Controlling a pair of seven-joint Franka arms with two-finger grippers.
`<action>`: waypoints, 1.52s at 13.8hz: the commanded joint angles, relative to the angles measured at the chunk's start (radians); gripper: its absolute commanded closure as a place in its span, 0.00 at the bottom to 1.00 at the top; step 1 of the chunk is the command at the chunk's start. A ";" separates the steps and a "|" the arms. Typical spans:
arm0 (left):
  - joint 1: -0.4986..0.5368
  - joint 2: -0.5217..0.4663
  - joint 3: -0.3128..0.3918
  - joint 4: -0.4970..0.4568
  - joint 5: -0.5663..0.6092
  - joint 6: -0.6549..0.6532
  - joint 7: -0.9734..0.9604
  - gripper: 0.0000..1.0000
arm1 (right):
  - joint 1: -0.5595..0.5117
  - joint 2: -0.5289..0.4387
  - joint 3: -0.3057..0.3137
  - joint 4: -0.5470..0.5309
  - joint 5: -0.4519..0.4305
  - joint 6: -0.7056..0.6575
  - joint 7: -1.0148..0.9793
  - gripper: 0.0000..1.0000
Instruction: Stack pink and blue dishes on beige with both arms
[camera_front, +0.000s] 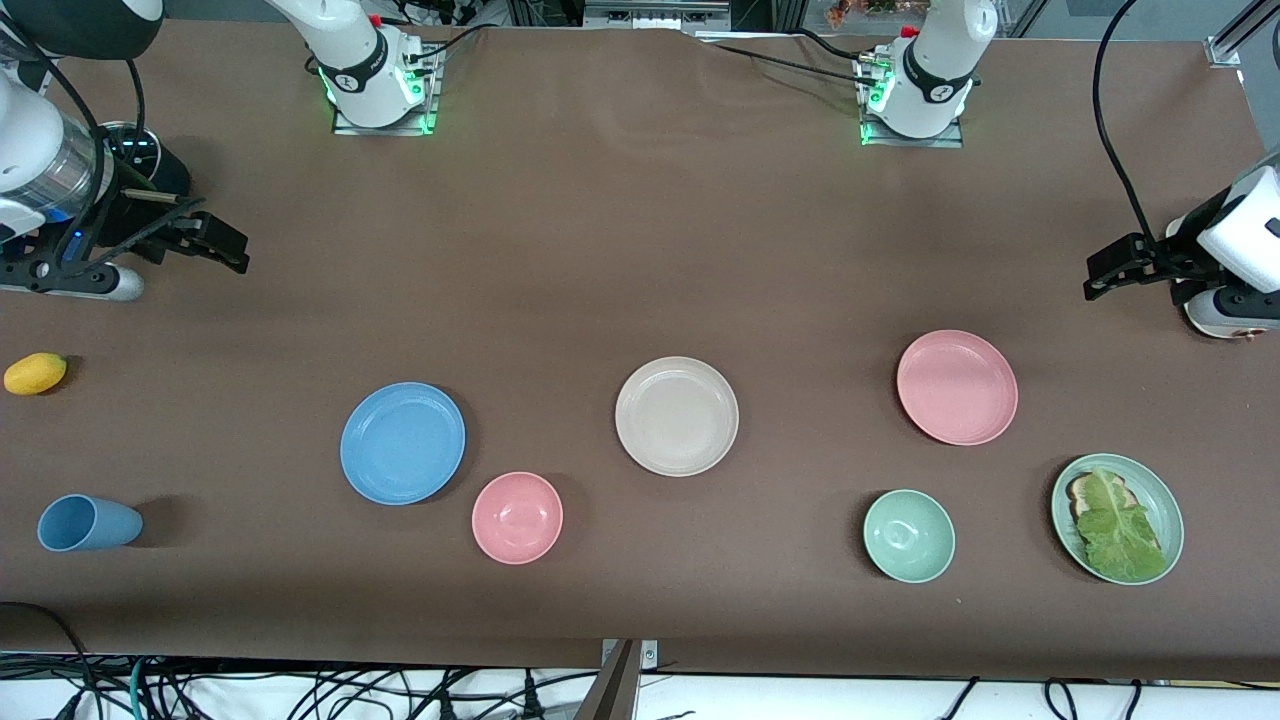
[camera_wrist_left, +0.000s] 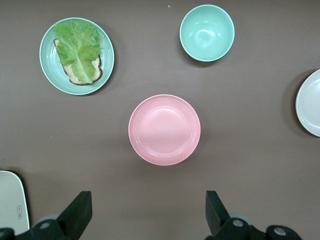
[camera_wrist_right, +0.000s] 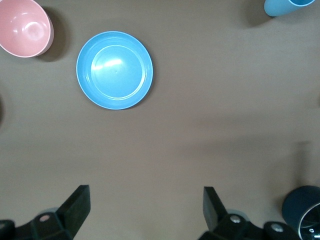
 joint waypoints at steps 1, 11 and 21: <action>0.000 0.014 -0.001 0.025 -0.025 -0.005 0.005 0.00 | 0.009 -0.042 0.000 -0.055 -0.018 0.020 0.021 0.00; 0.000 0.014 -0.001 0.025 -0.025 -0.005 0.005 0.00 | 0.009 -0.050 -0.001 -0.062 -0.015 0.035 0.023 0.00; 0.002 0.014 -0.001 0.025 -0.025 -0.005 0.006 0.00 | 0.009 -0.048 -0.003 -0.062 -0.015 0.029 0.024 0.00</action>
